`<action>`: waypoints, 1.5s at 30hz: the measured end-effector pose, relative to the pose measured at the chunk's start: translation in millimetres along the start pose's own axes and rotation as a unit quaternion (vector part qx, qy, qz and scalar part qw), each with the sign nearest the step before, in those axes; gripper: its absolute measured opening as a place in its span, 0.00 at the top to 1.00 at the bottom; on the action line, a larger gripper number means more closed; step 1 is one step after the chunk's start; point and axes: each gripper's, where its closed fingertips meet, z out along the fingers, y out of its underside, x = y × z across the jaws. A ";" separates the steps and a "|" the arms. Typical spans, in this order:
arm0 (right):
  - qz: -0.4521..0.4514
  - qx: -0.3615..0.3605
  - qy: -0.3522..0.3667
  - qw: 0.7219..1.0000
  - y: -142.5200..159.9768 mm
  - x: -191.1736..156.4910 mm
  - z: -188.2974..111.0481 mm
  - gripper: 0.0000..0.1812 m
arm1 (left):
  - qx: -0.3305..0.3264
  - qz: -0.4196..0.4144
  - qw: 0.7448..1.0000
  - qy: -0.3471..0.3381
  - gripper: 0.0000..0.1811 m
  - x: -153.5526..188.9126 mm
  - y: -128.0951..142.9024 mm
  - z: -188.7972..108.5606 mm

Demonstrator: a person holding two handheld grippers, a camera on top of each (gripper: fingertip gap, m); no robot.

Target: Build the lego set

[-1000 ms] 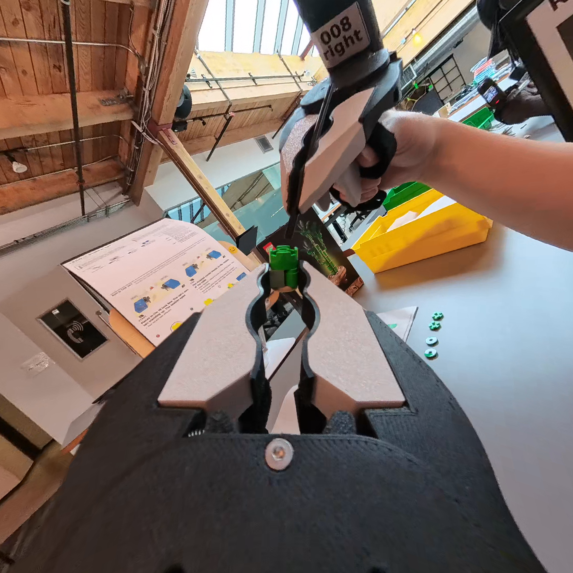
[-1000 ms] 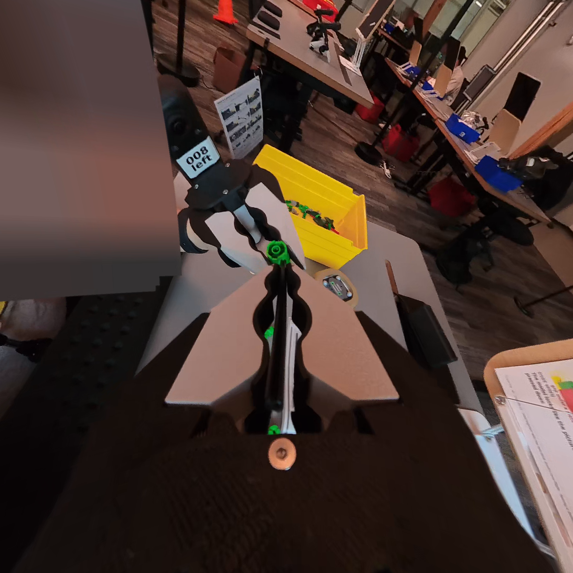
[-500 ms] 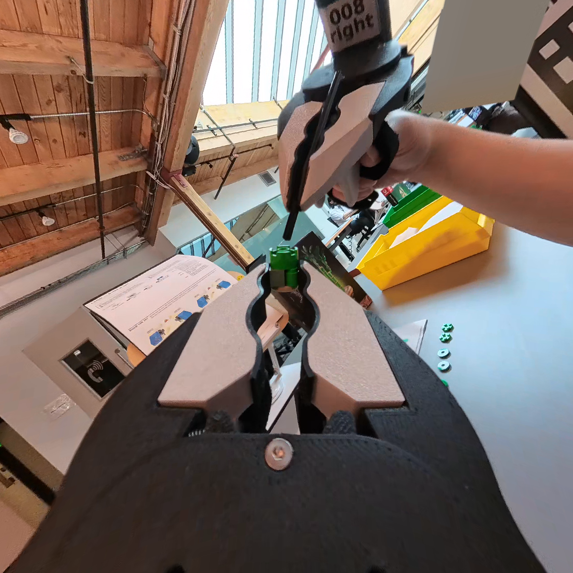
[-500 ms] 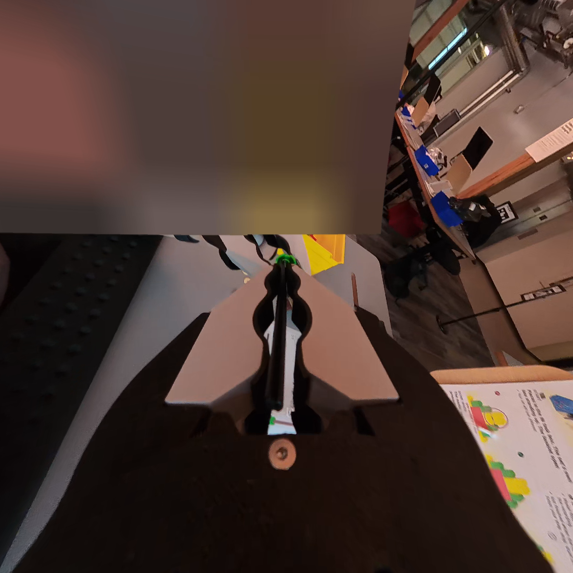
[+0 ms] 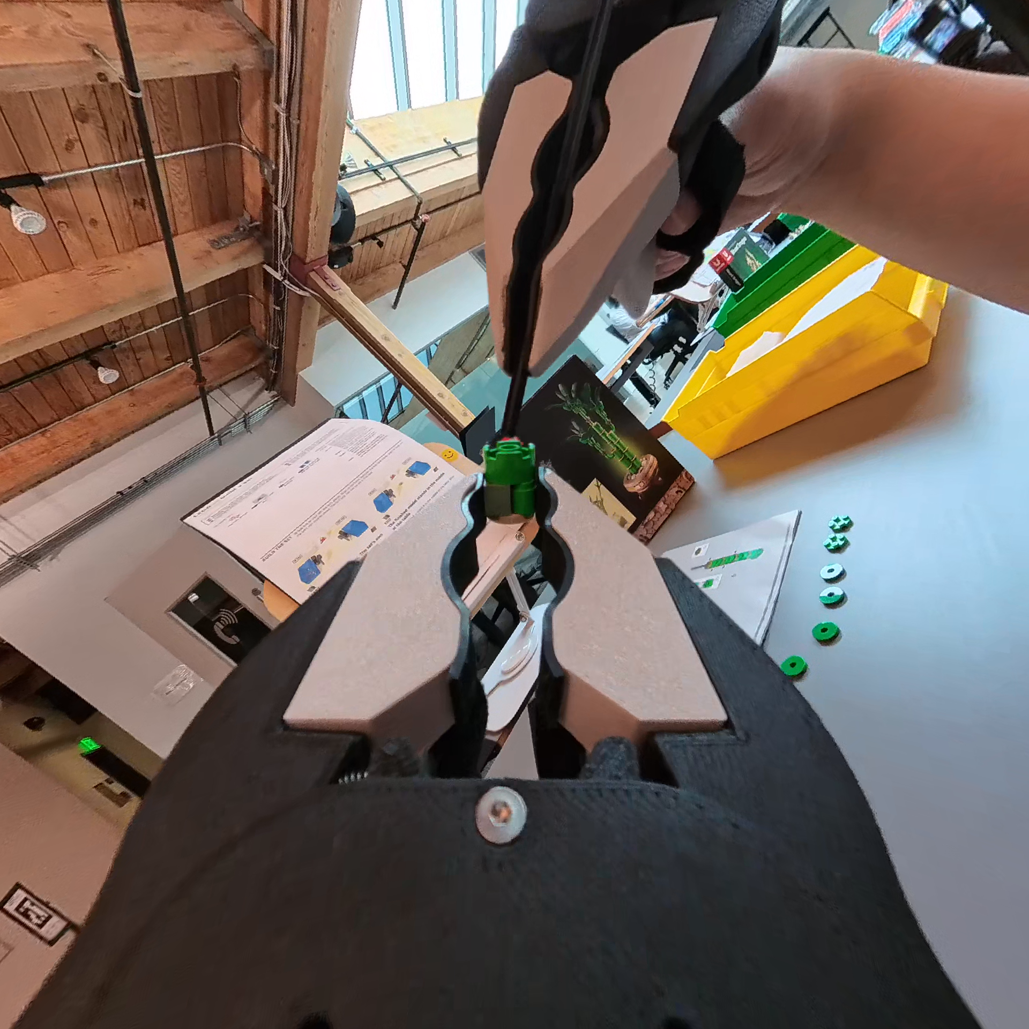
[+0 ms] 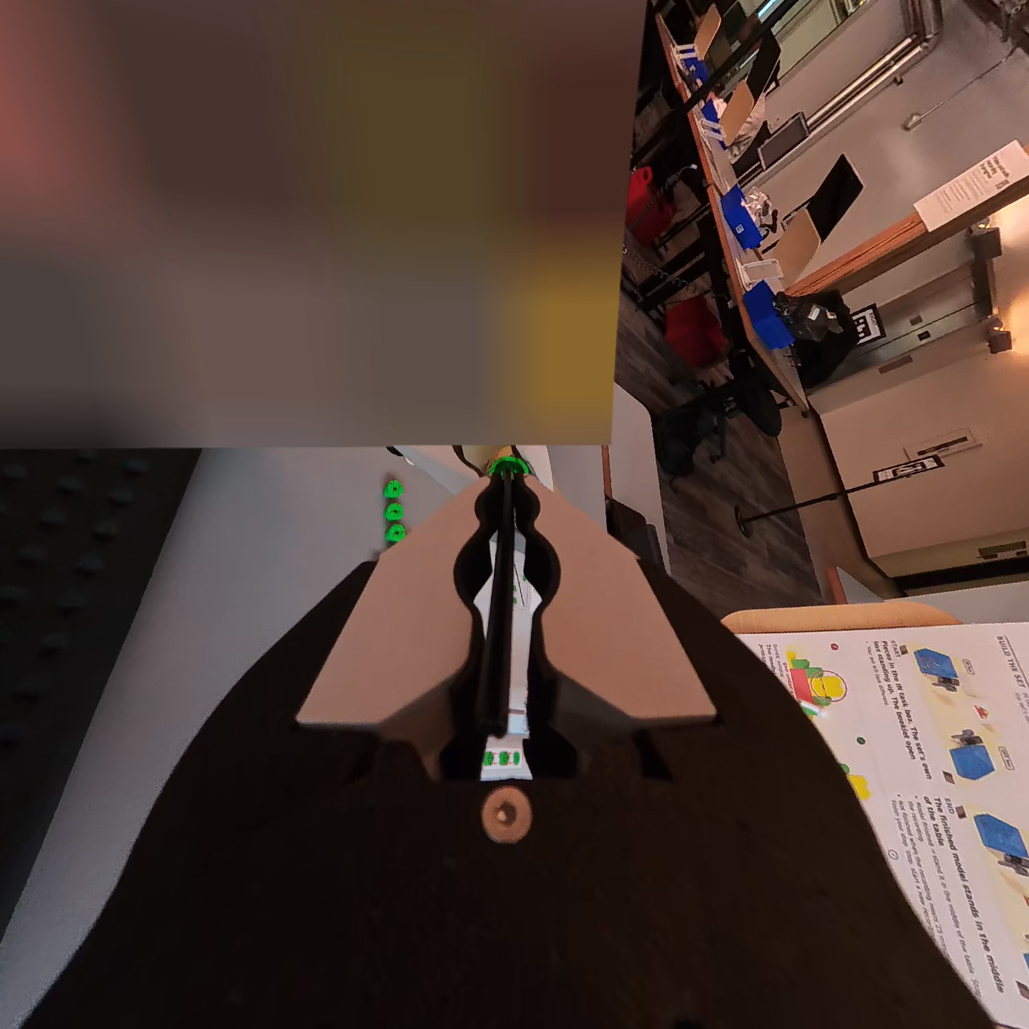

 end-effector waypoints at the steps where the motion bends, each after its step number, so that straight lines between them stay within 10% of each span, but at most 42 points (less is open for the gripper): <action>1: -0.001 -0.004 -0.002 1.000 1.3 -0.6 1.0 0.98 | -0.002 0.001 1.000 0.001 0.92 0.4 0.6 0.2; 45: 0.074 -0.061 -0.037 0.995 40.2 1.1 16.4 0.98 | -0.141 -0.009 0.989 0.038 0.92 15.0 38.9 6.5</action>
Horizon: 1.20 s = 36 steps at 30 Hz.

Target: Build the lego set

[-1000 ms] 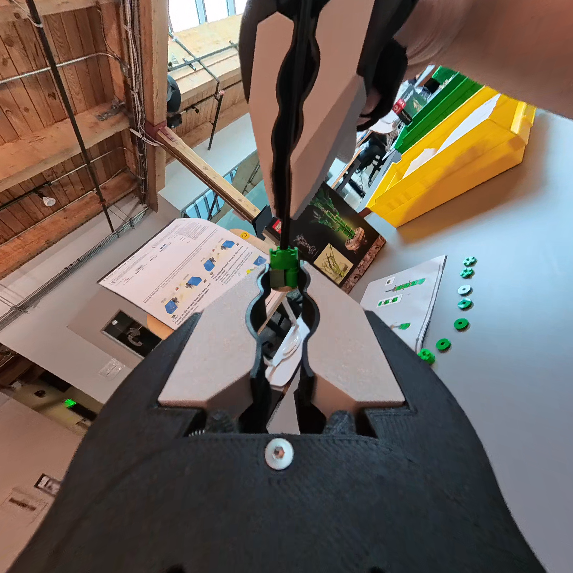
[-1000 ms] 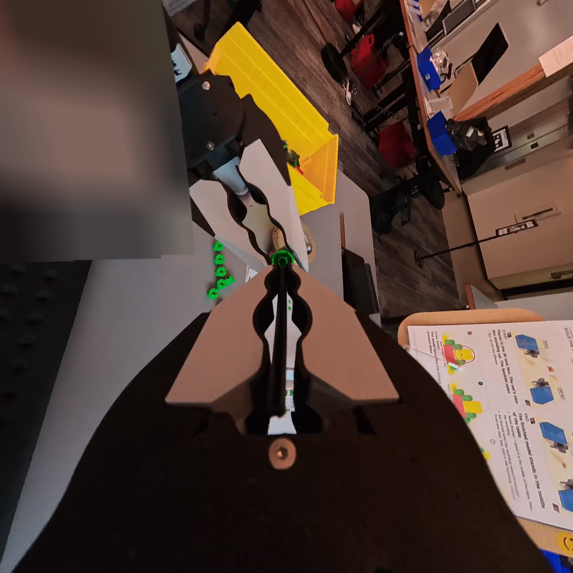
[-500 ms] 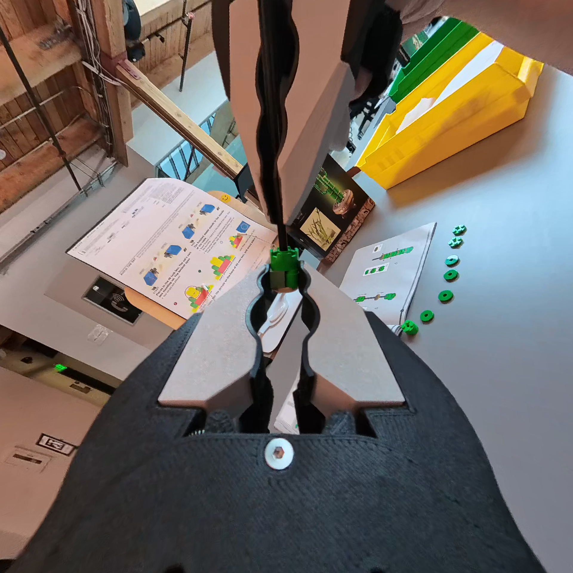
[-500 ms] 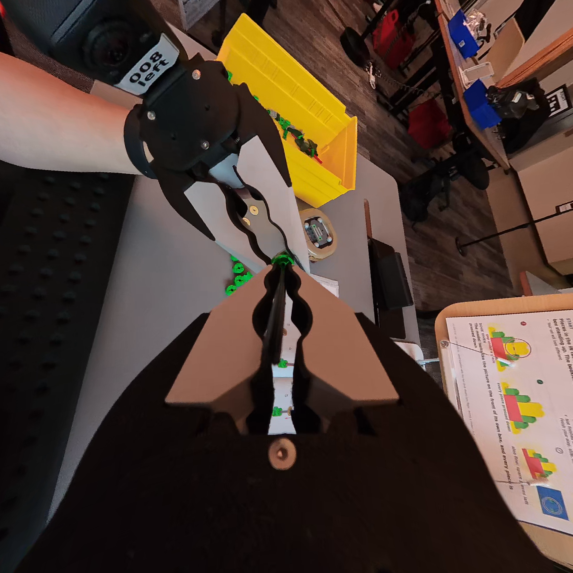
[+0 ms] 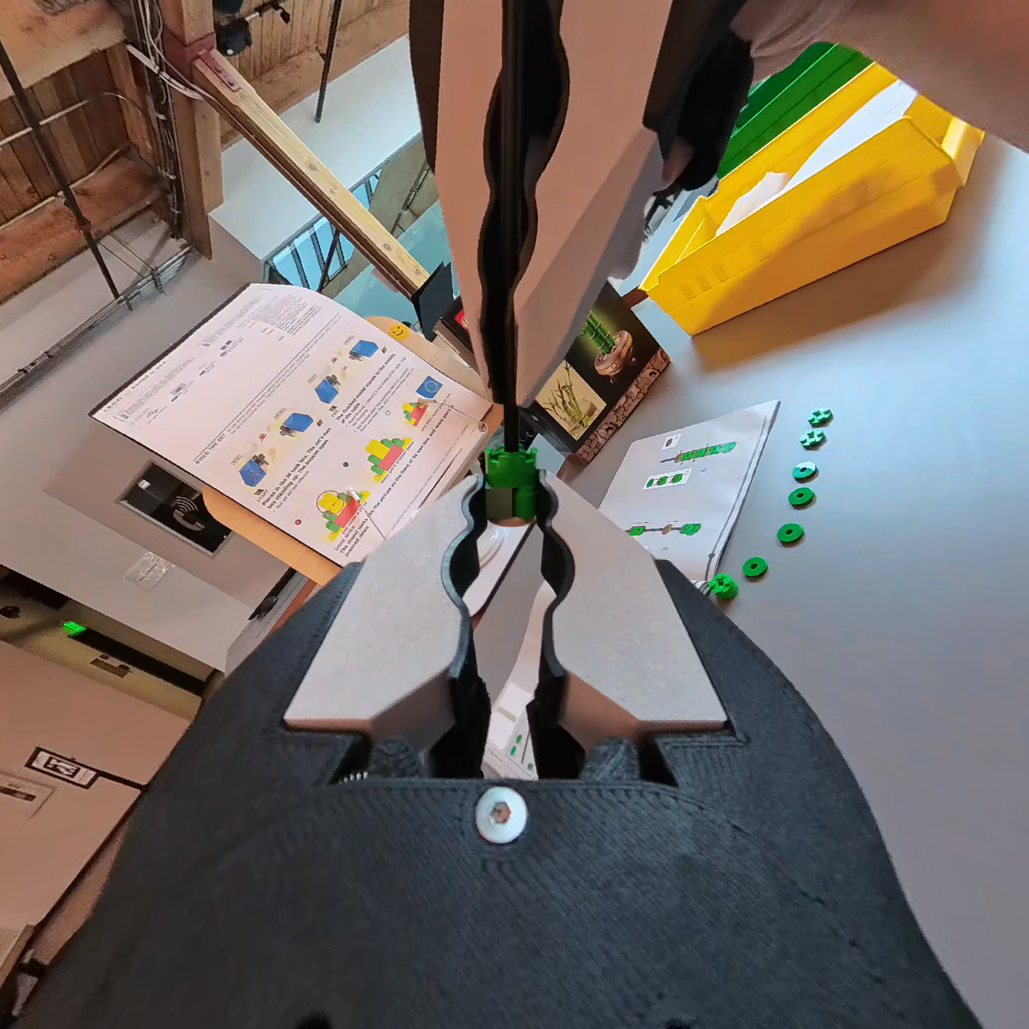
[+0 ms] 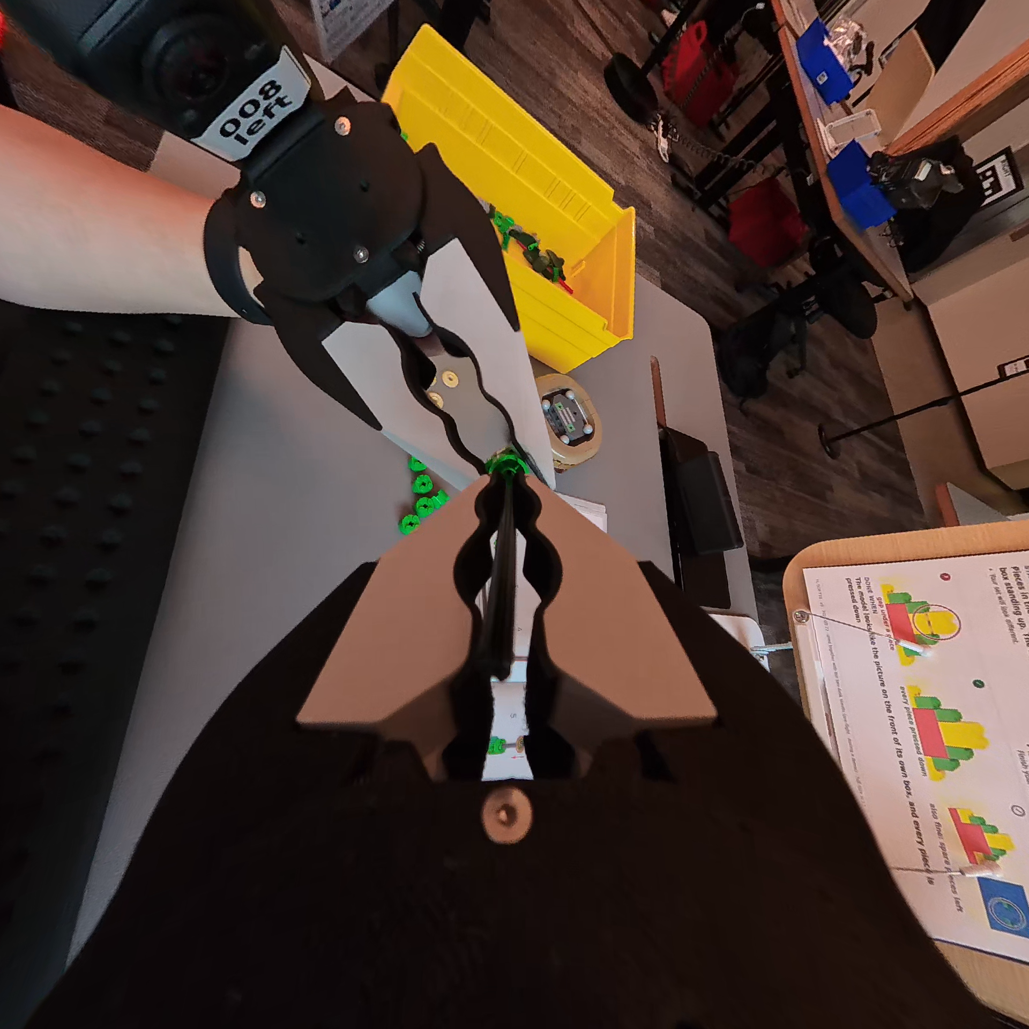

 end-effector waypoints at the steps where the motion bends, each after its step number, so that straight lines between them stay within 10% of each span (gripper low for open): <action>1: 0.003 0.004 -0.003 1.000 -0.1 0.0 -0.7 0.98 | 0.002 0.004 1.000 -0.001 0.92 0.2 -0.4 0.0; 36: 0.025 0.039 -0.032 0.998 7.0 3.7 9.3 0.99 | -0.028 -0.018 0.999 0.006 0.92 -0.7 9.6 1.0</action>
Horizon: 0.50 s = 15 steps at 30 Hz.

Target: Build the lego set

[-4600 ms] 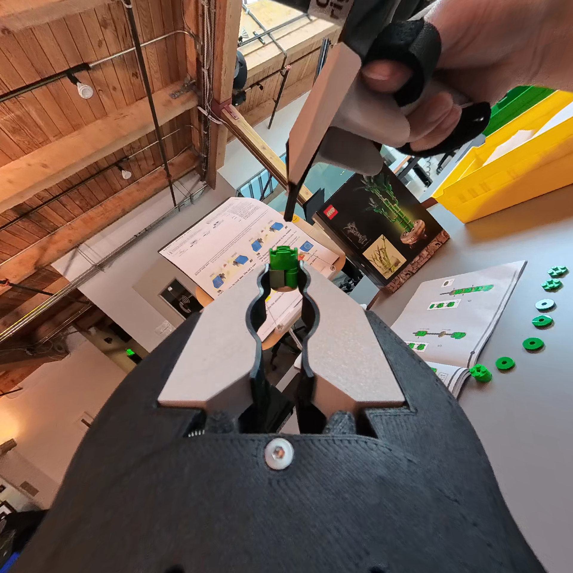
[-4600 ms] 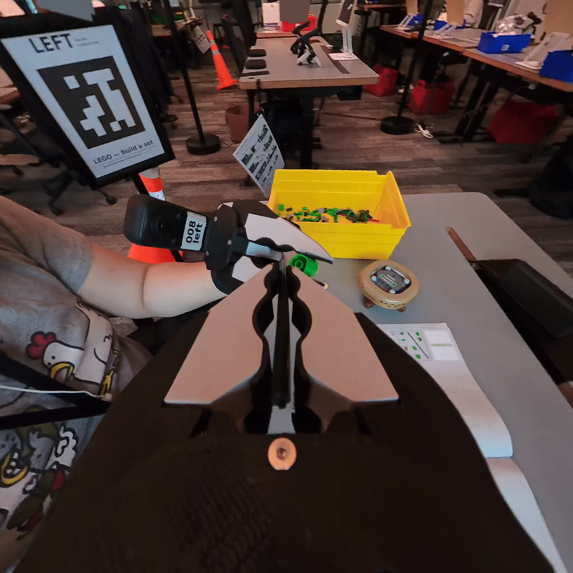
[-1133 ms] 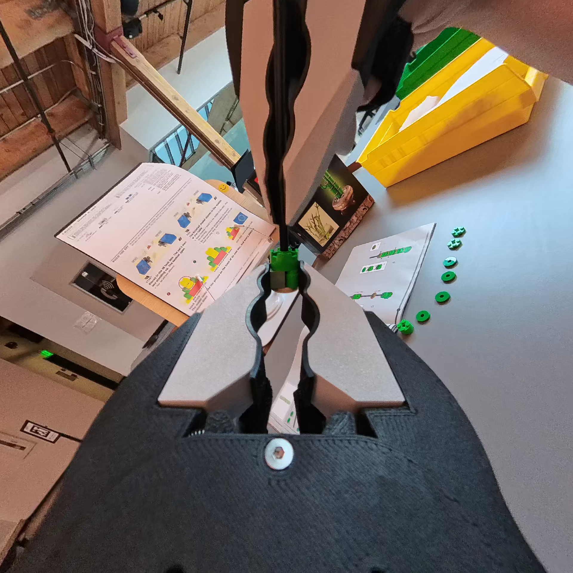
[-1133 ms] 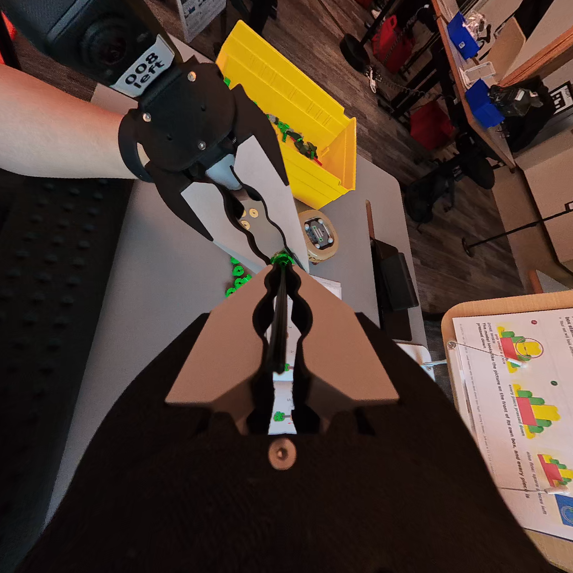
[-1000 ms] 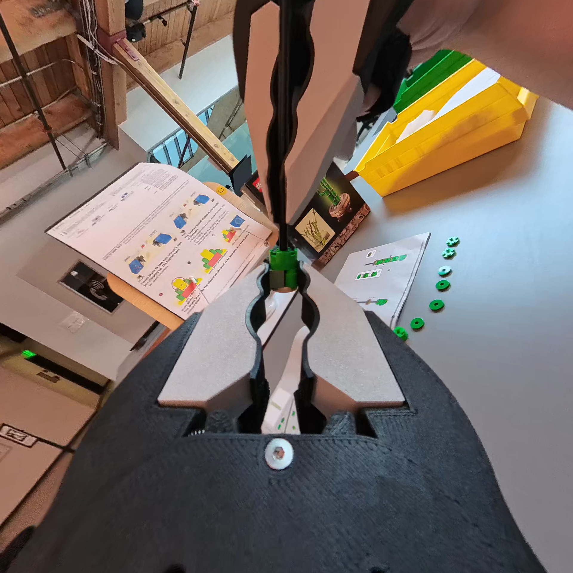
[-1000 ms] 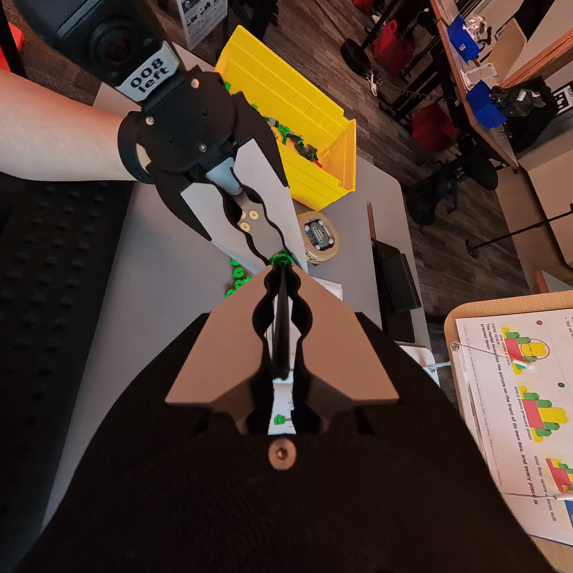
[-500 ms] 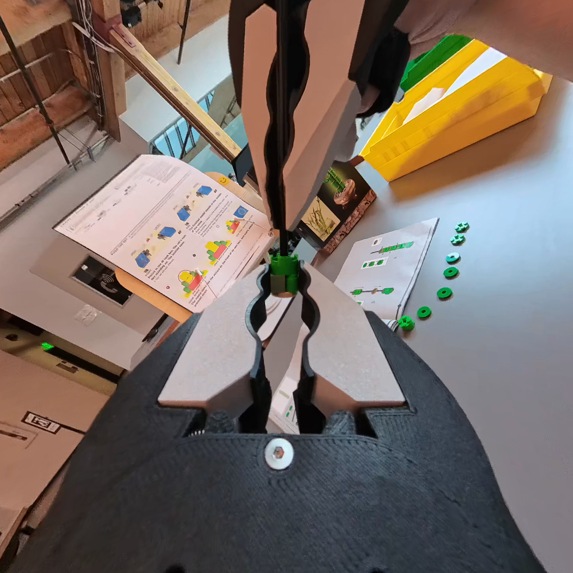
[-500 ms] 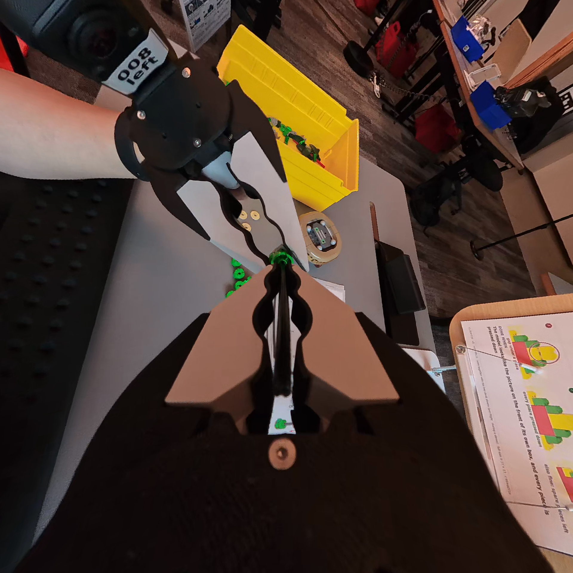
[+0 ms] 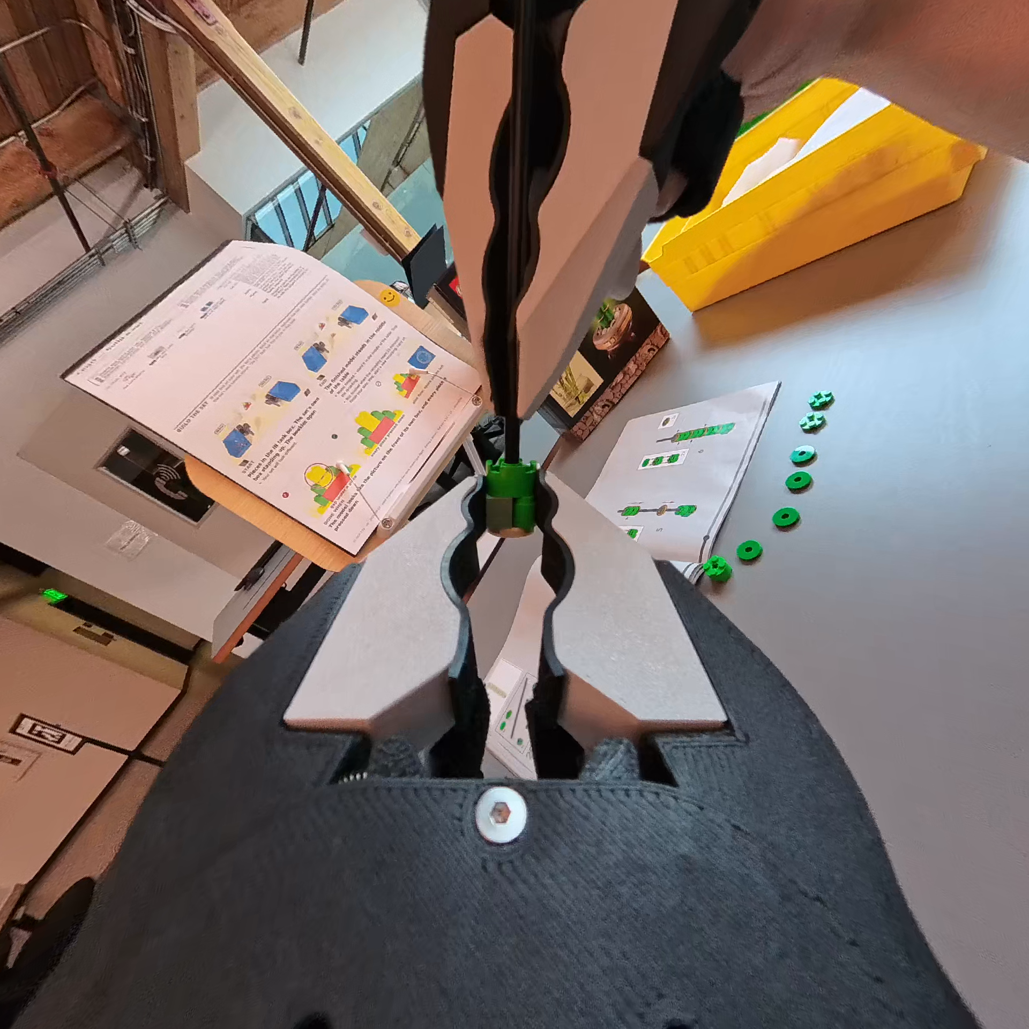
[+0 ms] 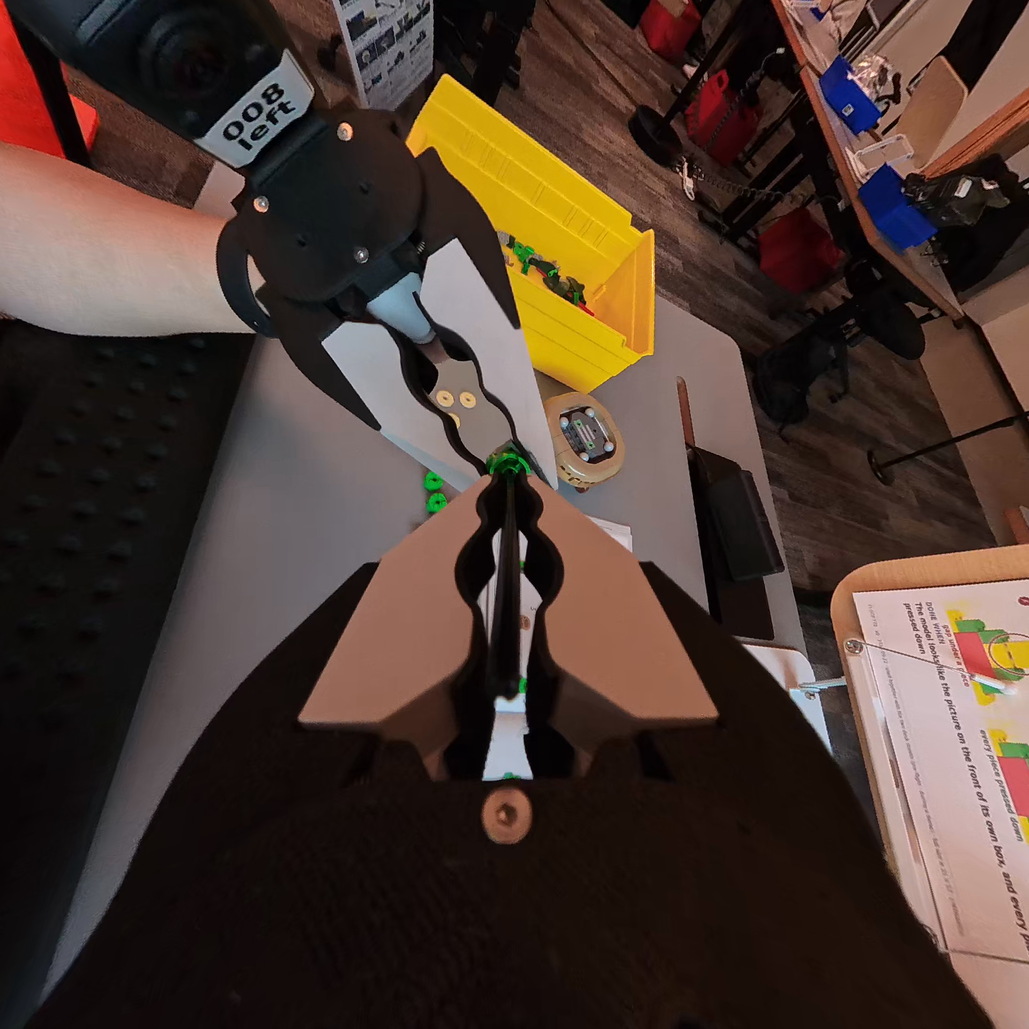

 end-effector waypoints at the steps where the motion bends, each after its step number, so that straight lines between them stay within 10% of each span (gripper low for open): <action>1: 0.002 0.004 -0.002 1.000 -0.6 0.1 -0.3 0.99 | 0.002 -0.002 1.000 0.000 0.92 -0.4 -0.7 -0.4; 15: 0.003 -0.011 -0.002 1.000 5.1 0.3 3.1 0.99 | -0.012 0.005 1.000 0.000 0.92 1.4 4.7 2.8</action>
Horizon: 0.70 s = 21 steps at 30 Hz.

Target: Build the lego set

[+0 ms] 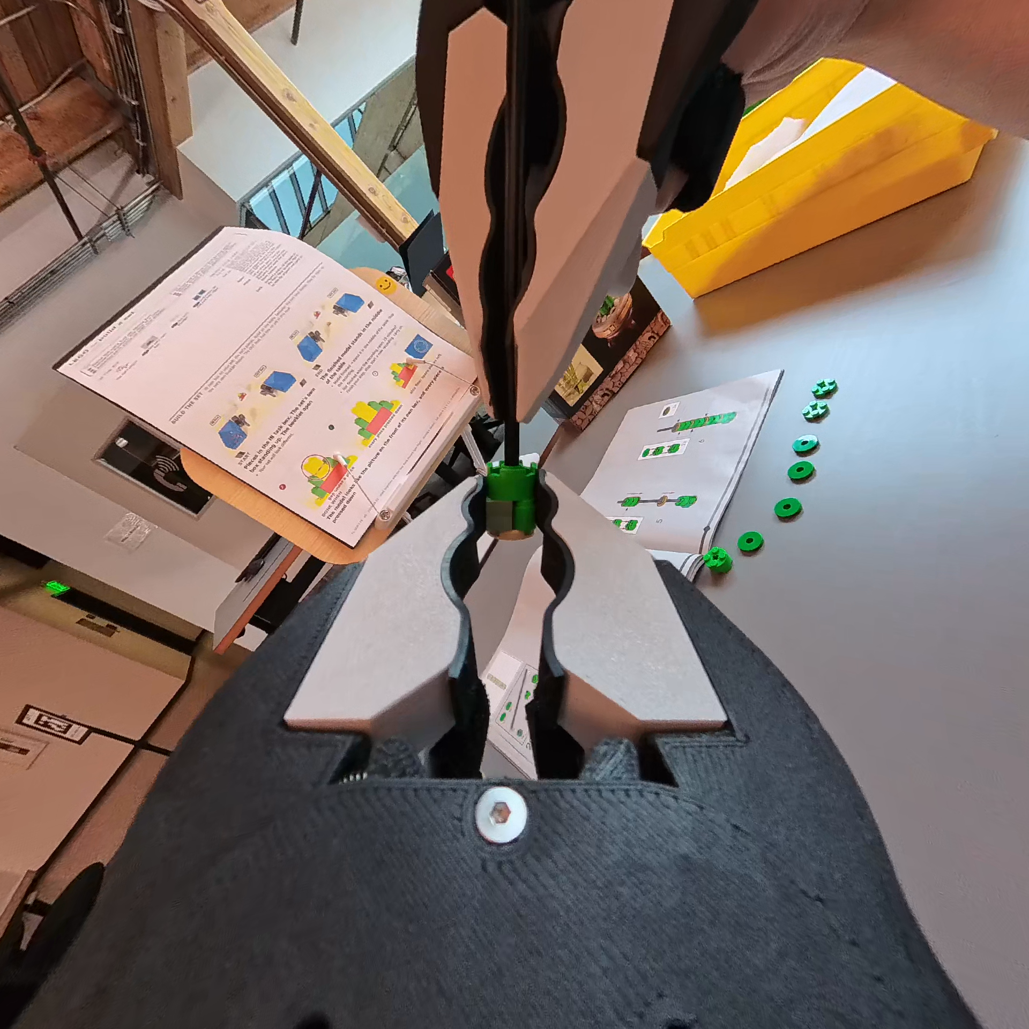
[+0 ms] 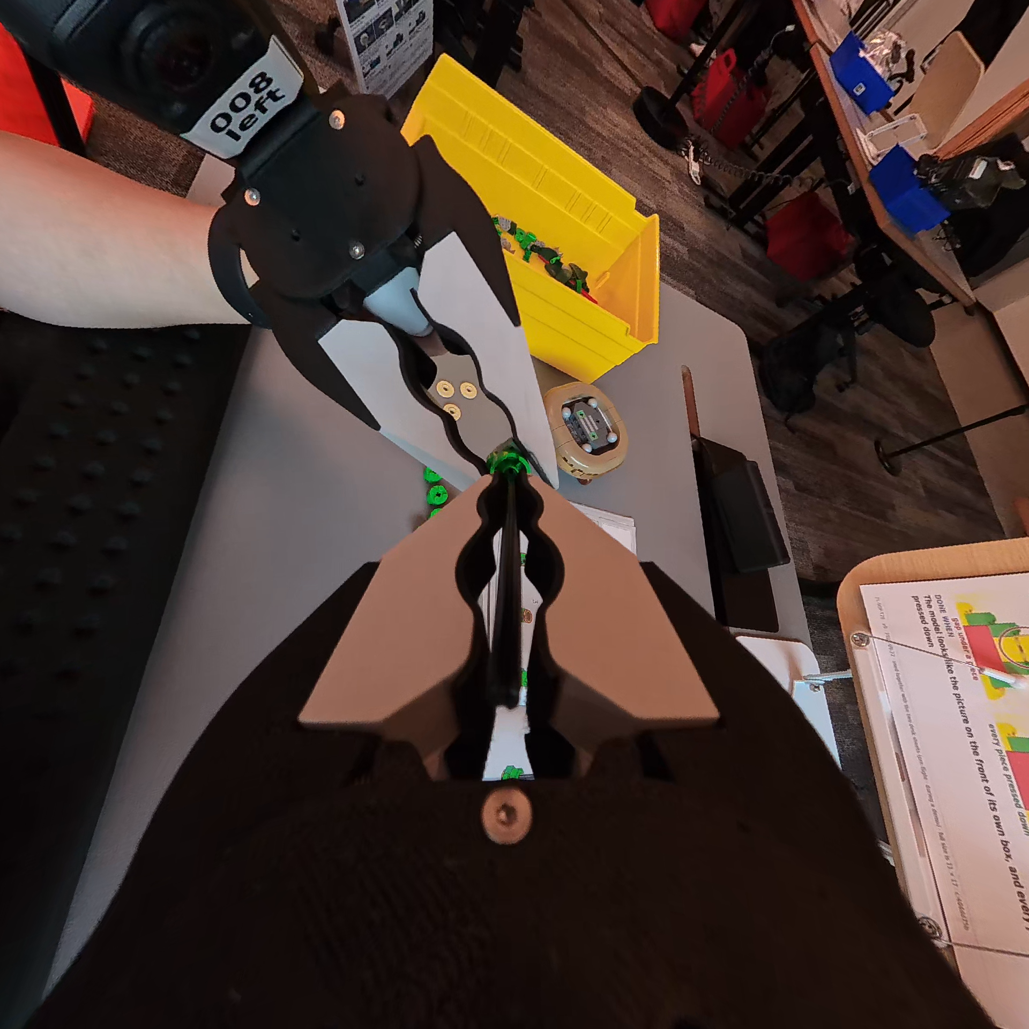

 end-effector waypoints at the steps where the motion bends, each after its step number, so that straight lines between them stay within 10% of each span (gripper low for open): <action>1: 0.001 0.001 0.000 1.000 0.1 0.5 -0.1 0.99 | 0.002 0.003 1.000 -0.001 0.92 -0.2 0.2 0.5; 21: 0.002 0.049 -0.006 0.999 -3.8 5.6 5.3 0.99 | 0.019 0.031 0.998 -0.045 0.91 -7.7 0.4 -0.4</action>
